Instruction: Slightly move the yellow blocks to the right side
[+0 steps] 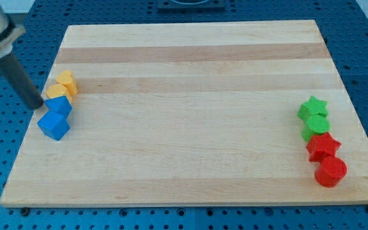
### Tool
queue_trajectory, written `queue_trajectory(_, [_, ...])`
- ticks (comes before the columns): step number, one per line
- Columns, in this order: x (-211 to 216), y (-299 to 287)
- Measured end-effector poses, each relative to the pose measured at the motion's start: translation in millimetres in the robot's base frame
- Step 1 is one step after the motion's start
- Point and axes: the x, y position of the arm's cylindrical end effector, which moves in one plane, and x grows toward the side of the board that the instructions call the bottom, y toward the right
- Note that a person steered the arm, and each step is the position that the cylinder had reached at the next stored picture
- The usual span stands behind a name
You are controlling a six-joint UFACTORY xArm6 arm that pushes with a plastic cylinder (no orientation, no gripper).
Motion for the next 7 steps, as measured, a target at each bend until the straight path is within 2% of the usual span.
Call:
queue_trajectory(2, [-5.7,-0.4])
queue_trajectory(4, [-5.5,28.0])
queue_trajectory(6, [-1.0,-4.3])
queue_trajectory(7, [-18.0,-3.1])
